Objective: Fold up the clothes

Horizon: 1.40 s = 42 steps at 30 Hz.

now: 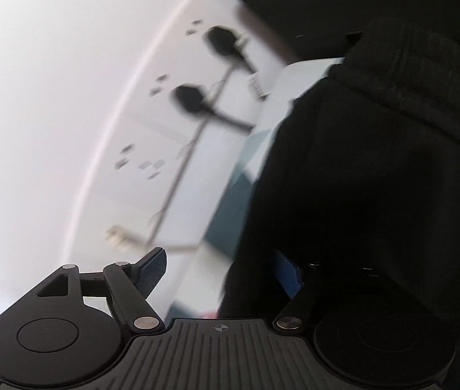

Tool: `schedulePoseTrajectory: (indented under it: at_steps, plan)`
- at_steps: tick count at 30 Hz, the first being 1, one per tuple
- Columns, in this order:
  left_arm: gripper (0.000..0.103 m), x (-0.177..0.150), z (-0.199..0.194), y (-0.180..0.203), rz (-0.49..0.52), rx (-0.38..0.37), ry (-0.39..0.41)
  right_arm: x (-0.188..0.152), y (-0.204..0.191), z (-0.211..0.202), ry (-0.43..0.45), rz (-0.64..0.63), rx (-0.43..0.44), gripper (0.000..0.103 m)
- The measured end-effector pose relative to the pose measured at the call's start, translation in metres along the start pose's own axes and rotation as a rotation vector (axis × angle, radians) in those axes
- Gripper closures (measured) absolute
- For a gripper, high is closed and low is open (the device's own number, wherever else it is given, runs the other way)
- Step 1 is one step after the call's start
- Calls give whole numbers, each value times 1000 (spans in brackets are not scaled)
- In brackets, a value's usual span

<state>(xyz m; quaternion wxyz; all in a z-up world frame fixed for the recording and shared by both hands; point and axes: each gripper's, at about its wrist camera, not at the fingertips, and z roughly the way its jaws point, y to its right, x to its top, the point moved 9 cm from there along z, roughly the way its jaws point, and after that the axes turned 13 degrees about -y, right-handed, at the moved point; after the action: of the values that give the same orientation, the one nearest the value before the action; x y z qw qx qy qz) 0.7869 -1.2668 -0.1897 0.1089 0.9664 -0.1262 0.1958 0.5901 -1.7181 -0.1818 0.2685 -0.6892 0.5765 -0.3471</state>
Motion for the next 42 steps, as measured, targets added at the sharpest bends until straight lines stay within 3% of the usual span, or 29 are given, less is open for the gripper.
schedulePoseTrajectory:
  at_steps: [3,5,8,11,13,15,17,18,19,20,22,24,26,29,33,34,35,36,38,39,42]
  plan:
    - [8,-24,-25,6,51,-39,8,-28,-20,-17,7,-148,-7,33]
    - [8,-42,-34,1,58,-74,-12,-38,-24,-23,26,-211,-37,31]
    - [8,-57,-37,-15,105,-57,-21,-44,-27,-35,67,-254,-89,31]
    - [8,-70,-35,-40,110,-22,-44,-64,-37,-44,33,-314,-93,32]
    - [8,-80,-33,-62,53,-22,-68,-85,-42,-53,1,-337,-78,32]
    - [8,-89,-37,-81,20,-29,-81,-120,-46,-46,-83,-388,-50,31]
    - [8,-99,-41,-100,4,-26,-91,-173,-59,-32,-151,-552,-66,30]
    - [8,-104,-43,-110,-5,-24,-96,-201,-64,-23,-179,-651,-99,26]
    - [8,-108,-45,-119,-13,-23,-101,-229,-68,-9,-226,-758,-136,11]
    - [8,-110,-48,-128,-21,-23,-102,-262,-71,5,-298,-872,-167,2]
    - [8,-116,-55,-148,-39,-21,-98,-317,-76,22,-377,-1046,-184,3]
    - [8,-122,-63,-168,-68,-15,-88,-355,-76,37,-375,-1161,-215,2]
    - [8,-128,-69,-186,-101,-11,-84,-384,-71,56,-394,-1251,-293,2]
    - [8,-137,-77,-211,-151,-11,-83,-420,-67,68,-337,-1424,-436,2]
    - [8,-149,-83,-234,-222,-10,-77,-442,-76,74,-292,-1527,-453,2]
    - [8,-152,-84,-239,-237,-7,-77,-444,-81,76,-275,-1537,-437,9]
    - [8,-155,-85,-243,-254,-4,-81,-446,-85,78,-258,-1546,-420,25]
    - [8,-157,-85,-245,-270,-6,-86,-448,-90,80,-250,-1549,-395,32]
    - [8,-161,-86,-247,-303,-39,-91,-452,-95,81,-247,-1530,-360,72]
    - [8,-161,-87,-246,-319,-64,-92,-453,-96,81,-251,-1509,-348,79]
    - [8,-159,-90,-242,-347,-129,-95,-456,-98,82,-263,-1445,-312,85]
